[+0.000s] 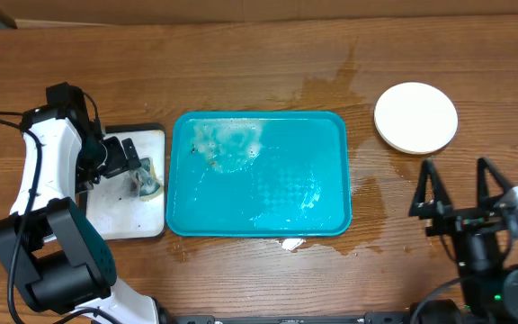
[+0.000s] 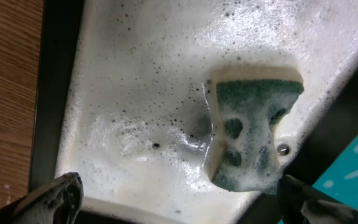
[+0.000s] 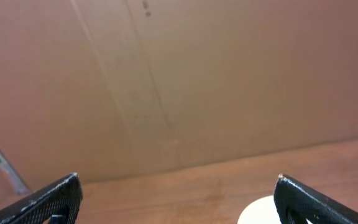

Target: Clean dirty plates on tray and stack at the side

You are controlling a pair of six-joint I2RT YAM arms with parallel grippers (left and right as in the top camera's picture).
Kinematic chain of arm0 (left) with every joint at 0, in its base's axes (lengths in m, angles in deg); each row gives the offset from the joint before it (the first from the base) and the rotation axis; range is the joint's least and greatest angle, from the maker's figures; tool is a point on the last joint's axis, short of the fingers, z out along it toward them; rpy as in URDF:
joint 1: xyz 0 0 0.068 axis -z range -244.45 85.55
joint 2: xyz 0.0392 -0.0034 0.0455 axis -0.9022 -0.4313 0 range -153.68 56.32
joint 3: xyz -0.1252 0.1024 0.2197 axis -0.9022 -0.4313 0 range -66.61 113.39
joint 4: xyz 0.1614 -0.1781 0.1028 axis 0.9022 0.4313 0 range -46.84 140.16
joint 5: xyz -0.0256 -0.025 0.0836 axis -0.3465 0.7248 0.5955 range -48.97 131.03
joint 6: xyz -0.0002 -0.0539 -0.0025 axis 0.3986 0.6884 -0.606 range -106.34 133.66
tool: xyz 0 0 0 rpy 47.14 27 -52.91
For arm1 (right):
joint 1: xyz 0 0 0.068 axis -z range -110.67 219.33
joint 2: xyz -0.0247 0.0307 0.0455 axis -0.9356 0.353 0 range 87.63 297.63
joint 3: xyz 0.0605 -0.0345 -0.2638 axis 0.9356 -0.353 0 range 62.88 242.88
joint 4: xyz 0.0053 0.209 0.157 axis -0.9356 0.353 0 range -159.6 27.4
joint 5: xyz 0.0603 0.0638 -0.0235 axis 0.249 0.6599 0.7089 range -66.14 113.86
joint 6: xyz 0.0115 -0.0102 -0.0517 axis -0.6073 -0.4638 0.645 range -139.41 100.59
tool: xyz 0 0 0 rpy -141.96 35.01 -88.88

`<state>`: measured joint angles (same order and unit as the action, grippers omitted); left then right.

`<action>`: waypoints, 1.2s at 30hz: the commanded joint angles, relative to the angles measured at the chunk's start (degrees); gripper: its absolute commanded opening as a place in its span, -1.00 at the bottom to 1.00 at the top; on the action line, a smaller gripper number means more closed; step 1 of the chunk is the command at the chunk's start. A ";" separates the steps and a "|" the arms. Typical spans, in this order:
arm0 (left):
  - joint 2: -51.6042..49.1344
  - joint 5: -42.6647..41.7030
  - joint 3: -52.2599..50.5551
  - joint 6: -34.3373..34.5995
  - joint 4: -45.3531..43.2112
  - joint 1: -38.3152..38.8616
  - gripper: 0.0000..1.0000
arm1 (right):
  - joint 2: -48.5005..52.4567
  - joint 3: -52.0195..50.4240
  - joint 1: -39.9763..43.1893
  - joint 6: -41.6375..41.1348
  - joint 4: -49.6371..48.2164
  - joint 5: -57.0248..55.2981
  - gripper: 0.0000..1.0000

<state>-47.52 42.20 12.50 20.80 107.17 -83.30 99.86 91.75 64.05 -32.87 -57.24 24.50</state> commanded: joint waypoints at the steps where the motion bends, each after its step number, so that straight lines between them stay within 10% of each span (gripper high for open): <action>1: 0.17 0.33 -0.26 0.79 -0.04 0.13 0.99 | -4.42 -6.80 1.20 -0.07 -6.16 2.32 1.00; 17: 0.17 0.33 -0.26 0.79 -0.04 0.13 1.00 | -12.11 -27.63 2.10 -0.11 -19.98 3.41 1.00; 36: 0.17 0.33 -0.26 0.79 -0.04 0.13 1.00 | -11.85 -28.37 2.14 -0.20 -7.89 3.30 1.00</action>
<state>-47.52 42.20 12.50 20.80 107.17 -83.30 88.47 63.94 65.93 -32.89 -64.84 27.91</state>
